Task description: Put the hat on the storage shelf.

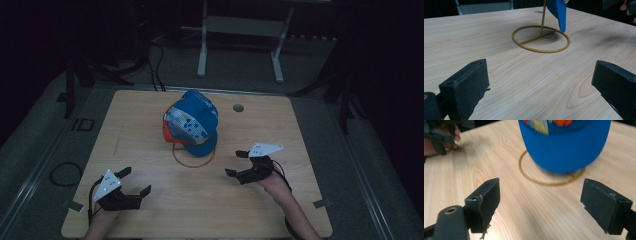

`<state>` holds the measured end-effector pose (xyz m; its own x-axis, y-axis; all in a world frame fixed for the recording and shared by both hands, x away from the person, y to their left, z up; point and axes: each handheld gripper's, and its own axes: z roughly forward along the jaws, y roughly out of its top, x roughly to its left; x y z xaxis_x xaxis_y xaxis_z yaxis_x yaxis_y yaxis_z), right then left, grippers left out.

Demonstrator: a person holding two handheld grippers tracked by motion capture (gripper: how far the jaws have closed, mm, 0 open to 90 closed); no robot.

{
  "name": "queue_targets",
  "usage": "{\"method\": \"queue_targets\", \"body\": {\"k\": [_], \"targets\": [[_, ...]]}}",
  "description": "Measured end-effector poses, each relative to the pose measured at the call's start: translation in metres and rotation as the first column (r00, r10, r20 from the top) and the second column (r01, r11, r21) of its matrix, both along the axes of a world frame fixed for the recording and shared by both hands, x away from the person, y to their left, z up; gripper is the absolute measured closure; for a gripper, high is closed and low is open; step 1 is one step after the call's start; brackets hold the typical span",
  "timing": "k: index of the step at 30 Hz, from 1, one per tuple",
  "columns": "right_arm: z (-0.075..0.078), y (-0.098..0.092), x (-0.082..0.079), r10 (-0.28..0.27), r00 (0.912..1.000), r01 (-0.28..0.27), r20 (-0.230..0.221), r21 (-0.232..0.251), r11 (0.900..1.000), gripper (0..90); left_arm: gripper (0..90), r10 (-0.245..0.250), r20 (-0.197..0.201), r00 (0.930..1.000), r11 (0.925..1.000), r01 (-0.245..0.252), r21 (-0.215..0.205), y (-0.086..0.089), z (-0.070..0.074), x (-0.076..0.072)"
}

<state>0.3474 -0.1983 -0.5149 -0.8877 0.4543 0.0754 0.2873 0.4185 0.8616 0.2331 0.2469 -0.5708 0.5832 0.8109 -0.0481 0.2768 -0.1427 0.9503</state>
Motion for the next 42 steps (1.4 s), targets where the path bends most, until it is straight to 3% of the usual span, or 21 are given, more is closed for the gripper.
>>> {"method": "queue_targets", "body": {"k": [7, 12, 18, 28, 36, 42], "targets": [[-0.022, -0.013, -0.003, 0.009, 0.9996, -0.010, -0.025, -0.018, 1.000, 16.1, 1.4, 0.020, 0.009, 0.9998, 0.9998, -0.020, 0.004, 0.001, 0.001, 0.000], [-0.033, -0.025, -0.004, -0.022, 0.9982, 0.022, -0.056, -0.008, 1.000, 16.2, 1.4, 0.015, 0.005, 0.9999, 0.9999, -0.015, 0.008, 0.000, 0.000, 0.000], [-0.041, -0.037, -0.008, -0.055, 0.9972, 0.053, -0.050, -0.045, 0.998, 16.4, 1.4, 0.029, 0.009, 0.9995, 0.9995, -0.029, 0.011, 0.000, 0.000, 0.000], [-0.039, -0.065, -0.012, -0.112, 0.9929, 0.110, -0.041, -0.044, 0.993, 16.4, 1.4, 0.030, 0.012, 0.9995, 0.9995, -0.030, 0.007, 0.000, 0.000, -0.001], [-0.034, -0.093, -0.011, -0.182, 0.9832, 0.181, -0.015, -0.033, 0.983, 16.4, 1.4, 0.033, 0.008, 0.9994, 0.9994, -0.033, 0.008, 0.000, 0.000, -0.001], [-0.035, -0.106, -0.009, -0.216, 0.9761, 0.216, -0.023, -0.019, 0.976, 16.4, 1.4, 0.034, 0.007, 0.9994, 0.9994, -0.034, 0.005, 0.000, 0.000, -0.001]]}}
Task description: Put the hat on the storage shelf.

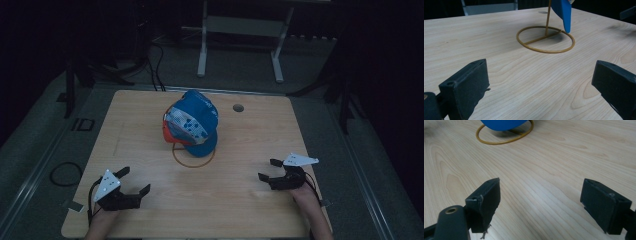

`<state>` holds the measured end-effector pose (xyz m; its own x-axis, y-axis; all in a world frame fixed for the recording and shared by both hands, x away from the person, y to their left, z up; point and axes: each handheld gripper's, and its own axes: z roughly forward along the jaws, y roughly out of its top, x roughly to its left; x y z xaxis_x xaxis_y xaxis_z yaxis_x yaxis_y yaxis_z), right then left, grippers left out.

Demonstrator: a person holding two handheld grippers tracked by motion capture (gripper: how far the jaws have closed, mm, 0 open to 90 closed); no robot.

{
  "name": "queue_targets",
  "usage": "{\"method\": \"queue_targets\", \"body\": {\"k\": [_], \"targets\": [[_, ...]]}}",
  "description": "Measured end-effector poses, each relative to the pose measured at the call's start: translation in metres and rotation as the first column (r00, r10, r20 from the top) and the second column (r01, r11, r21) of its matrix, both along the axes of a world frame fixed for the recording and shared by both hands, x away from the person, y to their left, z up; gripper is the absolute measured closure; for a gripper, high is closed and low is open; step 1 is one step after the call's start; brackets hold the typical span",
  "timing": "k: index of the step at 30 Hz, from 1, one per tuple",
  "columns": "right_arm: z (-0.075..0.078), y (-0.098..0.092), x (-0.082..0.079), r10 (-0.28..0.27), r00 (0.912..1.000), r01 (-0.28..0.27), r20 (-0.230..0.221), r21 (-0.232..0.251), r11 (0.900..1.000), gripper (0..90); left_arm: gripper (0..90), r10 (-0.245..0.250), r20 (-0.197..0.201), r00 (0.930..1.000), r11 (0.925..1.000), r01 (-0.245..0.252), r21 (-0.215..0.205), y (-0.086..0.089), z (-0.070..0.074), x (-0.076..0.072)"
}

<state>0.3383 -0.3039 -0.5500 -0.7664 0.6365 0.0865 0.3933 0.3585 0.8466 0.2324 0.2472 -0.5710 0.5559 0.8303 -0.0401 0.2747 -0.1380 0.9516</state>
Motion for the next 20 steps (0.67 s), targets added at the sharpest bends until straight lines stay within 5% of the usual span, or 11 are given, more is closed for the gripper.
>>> {"method": "queue_targets", "body": {"k": [9, 20], "targets": [[-0.004, -0.011, 0.001, -0.035, 0.9991, 0.036, -0.022, 0.035, 0.999, 16.4, 1.4, 0.000, 0.001, 1.0000, 1.0000, 0.000, 0.000, 0.001, 0.000, 0.000], [-0.007, -0.009, 0.001, -0.048, 0.9985, 0.048, -0.026, 0.012, 0.999, 16.4, 1.4, 0.001, 0.005, 1.0000, 1.0000, -0.001, -0.003, 0.003, 0.001, -0.002]]}}
